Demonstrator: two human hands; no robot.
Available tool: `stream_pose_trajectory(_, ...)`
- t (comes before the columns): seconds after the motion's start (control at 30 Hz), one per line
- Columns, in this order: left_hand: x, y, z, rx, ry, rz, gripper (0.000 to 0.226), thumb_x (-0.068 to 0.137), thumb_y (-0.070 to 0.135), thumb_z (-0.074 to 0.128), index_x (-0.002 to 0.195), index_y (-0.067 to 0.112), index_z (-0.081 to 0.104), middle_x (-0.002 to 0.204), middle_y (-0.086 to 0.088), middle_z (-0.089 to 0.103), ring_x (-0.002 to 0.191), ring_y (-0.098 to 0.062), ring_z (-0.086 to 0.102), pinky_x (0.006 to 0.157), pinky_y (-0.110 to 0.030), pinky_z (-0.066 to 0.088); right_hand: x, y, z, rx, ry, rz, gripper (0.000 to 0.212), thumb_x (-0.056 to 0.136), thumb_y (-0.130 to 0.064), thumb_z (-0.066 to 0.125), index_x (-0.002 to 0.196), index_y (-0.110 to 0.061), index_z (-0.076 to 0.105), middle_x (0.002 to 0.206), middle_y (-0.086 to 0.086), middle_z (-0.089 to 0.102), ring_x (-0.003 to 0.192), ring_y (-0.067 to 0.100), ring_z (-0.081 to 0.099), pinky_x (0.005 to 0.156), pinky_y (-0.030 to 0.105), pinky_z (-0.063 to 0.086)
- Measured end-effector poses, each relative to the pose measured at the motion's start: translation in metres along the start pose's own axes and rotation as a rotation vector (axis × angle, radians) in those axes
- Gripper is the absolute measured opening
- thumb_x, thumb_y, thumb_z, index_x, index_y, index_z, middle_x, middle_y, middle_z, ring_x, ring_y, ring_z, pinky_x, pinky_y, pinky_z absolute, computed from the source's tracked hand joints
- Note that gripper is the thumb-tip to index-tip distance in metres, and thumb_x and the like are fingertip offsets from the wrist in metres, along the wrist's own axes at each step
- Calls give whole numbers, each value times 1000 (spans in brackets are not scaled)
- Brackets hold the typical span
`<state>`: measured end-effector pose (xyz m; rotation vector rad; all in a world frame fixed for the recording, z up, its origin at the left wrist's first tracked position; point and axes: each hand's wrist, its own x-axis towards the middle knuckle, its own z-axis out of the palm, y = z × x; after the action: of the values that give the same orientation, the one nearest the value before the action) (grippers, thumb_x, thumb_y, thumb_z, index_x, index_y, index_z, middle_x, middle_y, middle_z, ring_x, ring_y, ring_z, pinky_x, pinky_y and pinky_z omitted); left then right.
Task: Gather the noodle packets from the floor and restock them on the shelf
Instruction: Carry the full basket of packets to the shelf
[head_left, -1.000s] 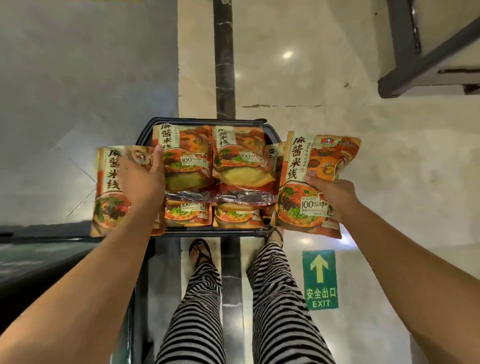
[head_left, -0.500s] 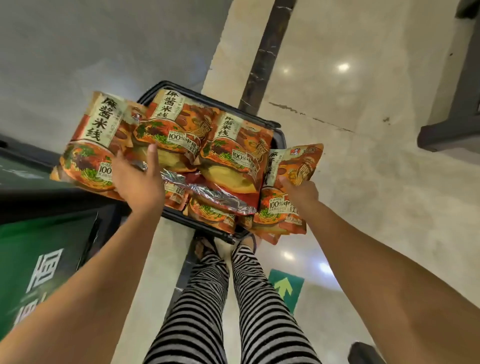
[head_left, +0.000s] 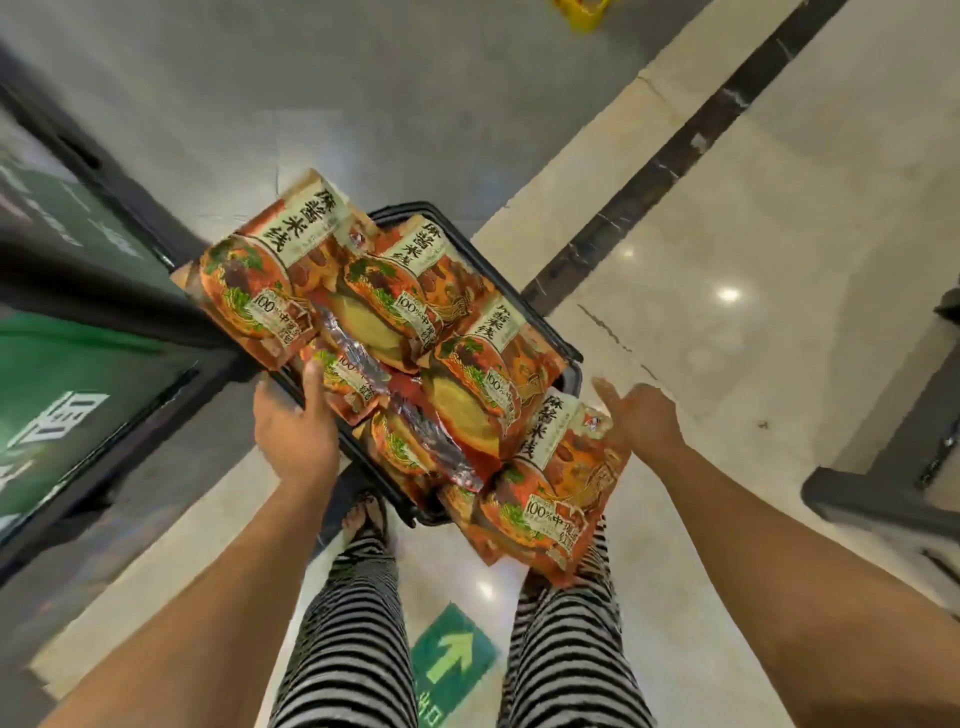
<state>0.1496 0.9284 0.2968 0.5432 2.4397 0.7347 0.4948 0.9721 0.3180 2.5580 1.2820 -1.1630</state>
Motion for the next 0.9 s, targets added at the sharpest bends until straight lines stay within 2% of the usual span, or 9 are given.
stream_pose_trajectory(0.1,-4,-12,14,0,58,-18,89,90,73,44,153,12,31,156,-11,38,143,-30,36,117,-47,30,44,-34,-7,47,-72,-174,50,92,-56,54,82,-7,50,76,4,53,79,25,50,56,30,31)
stream_pose_trajectory(0.2,-12,-28,34,17,86,-43,92,88,76,39,154,14,28,158,-10,35,145,-30,33,118,-49,29,86,-52,-10,-5,-153,-355,50,92,-52,59,117,-10,53,108,15,64,95,28,58,75,30,41)
stream_pose_trajectory(0.27,-18,-41,49,34,117,-56,88,91,73,38,155,14,26,158,-12,34,146,-31,31,118,-49,27,115,-57,-6,-97,-182,-466,59,91,-53,60,133,-13,49,122,19,62,111,34,59,87,33,43)
stream_pose_trajectory(0.37,-28,-65,69,48,83,-82,83,94,69,35,157,17,20,157,-17,33,144,-36,31,117,-51,29,147,-61,8,-190,-236,-553,90,78,-76,52,151,-29,30,130,20,58,113,35,58,93,45,50)
stream_pose_trajectory(0.5,-36,-92,90,-7,-60,-149,79,94,72,30,158,34,3,156,-13,36,141,-37,37,113,-50,32,170,-61,42,-229,-363,-679,101,69,-87,44,154,-44,9,103,7,57,78,10,49,77,35,40)
stream_pose_trajectory(0.57,-38,-97,97,-80,-96,-190,74,98,62,32,157,37,-3,158,-7,34,140,-35,39,111,-44,34,173,-65,56,-258,-398,-705,95,77,-78,49,154,-46,4,127,13,54,101,20,58,86,37,44)
stream_pose_trajectory(0.63,-36,-101,103,-127,-96,-221,73,98,59,32,156,39,-5,159,-8,32,140,-36,39,109,-43,35,180,-64,69,-247,-430,-709,87,90,-54,56,155,-41,0,150,8,42,126,27,51,95,31,43)
stream_pose_trajectory(0.77,-24,-121,110,-268,-103,-193,83,88,77,34,154,46,-7,161,3,26,143,-27,35,112,-47,33,193,-61,84,-195,-481,-723,84,96,-39,56,156,-37,-3,125,-12,52,95,2,56,66,-1,41)
stream_pose_trajectory(0.9,-12,-144,114,-410,-144,-185,81,73,91,41,139,69,-1,144,17,39,134,-22,48,109,-56,41,195,-64,94,-117,-488,-753,81,98,-37,53,154,-41,-5,129,-13,47,100,3,55,75,3,45)
